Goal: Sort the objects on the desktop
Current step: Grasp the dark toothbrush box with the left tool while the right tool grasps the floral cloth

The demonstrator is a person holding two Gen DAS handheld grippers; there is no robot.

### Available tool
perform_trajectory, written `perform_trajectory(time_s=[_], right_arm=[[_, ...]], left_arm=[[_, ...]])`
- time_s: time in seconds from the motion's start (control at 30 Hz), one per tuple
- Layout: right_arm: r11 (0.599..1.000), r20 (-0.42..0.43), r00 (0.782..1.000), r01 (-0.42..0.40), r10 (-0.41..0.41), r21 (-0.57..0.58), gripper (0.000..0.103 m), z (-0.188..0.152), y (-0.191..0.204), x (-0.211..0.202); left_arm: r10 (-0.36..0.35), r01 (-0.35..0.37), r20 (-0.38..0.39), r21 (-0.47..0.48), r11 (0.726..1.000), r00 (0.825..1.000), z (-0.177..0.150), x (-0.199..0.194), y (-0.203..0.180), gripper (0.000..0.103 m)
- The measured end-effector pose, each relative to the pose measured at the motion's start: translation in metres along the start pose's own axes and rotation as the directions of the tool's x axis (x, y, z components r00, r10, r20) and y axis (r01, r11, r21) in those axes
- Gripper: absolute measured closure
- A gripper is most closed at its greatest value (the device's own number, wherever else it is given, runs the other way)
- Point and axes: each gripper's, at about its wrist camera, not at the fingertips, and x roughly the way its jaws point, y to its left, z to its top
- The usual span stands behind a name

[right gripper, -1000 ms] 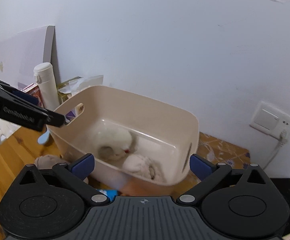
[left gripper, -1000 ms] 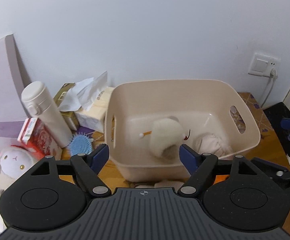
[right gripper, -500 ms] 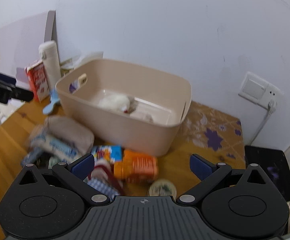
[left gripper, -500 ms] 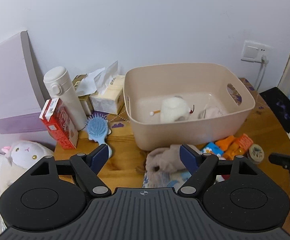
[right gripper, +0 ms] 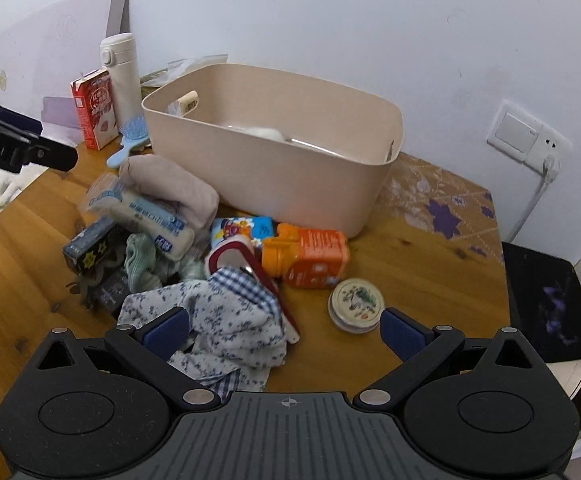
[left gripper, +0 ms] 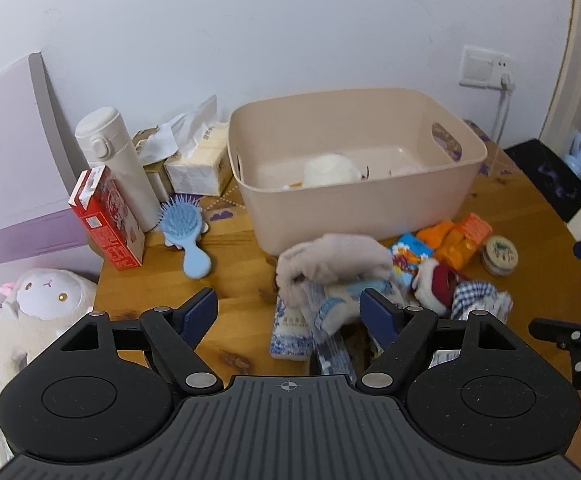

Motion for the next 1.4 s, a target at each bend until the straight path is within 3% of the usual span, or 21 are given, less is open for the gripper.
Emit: perform_trajectory(time_s=[0.5, 0.8, 1.23, 1.4], right_arm=[[0.995, -0.059, 0.995, -0.074, 0.078, 0.062, 0.0, -0.026, 0.02, 0.032], [0.987, -0.11, 0.987, -0.107, 0.121, 0.123, 0.0, -0.032, 0.02, 0.055], [0.983, -0.136, 0.979, -0.134, 0.15, 0.122, 0.0, -0.032, 0.024, 0.08], [0.979, -0.136, 0.974, -0.161, 0.178, 0.128, 0.014, -0.033, 0.022, 0.082]], left_arm=[[0.013, -0.01, -0.035, 0.073, 0.997, 0.999, -0.038, 0.021, -0.026, 0.024], [0.02, -0.013, -0.07, 0.095, 0.995, 0.997, -0.043, 0.041, -0.039, 0.025], [-0.003, 0.02, -0.136, 0.124, 0.992, 0.991, -0.045, 0.061, -0.045, 0.062], [0.0, 0.02, -0.163, 0.122, 0.992, 0.987, -0.045, 0.066, -0.043, 0.07]])
